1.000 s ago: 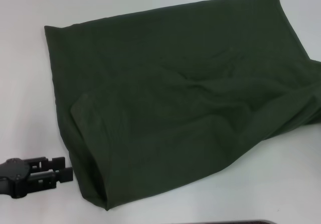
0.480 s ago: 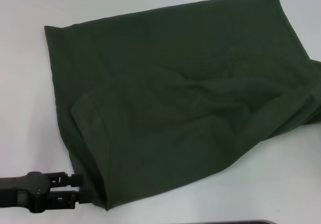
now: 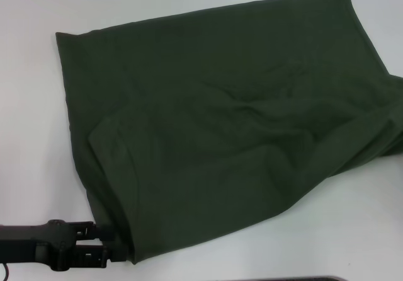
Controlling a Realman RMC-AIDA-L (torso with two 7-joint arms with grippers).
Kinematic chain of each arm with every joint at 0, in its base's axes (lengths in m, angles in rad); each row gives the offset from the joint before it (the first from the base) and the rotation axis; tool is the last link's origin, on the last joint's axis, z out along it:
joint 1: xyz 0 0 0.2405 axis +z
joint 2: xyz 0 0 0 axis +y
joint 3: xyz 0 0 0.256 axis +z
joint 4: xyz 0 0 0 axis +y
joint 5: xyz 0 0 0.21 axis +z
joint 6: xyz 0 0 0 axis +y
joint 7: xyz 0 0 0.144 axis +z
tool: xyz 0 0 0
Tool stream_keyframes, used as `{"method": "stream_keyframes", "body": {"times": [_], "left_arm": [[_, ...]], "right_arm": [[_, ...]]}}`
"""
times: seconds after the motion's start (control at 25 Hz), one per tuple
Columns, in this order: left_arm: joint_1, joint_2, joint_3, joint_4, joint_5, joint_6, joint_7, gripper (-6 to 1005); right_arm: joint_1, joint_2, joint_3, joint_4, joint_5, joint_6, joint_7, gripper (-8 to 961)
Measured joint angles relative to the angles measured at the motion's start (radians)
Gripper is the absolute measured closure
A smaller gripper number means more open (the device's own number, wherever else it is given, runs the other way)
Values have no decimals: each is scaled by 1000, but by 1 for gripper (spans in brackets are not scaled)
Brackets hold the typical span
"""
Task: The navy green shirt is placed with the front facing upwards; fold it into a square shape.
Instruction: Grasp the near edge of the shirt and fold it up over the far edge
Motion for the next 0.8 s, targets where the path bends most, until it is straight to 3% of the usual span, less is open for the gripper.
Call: {"method": "stream_keyframes", "body": {"times": [0.8], "left_arm": [[-27, -2, 55, -79, 1, -64, 5, 231]], "right_arm": [[1, 0, -1, 3, -2, 0, 0, 944]]}}
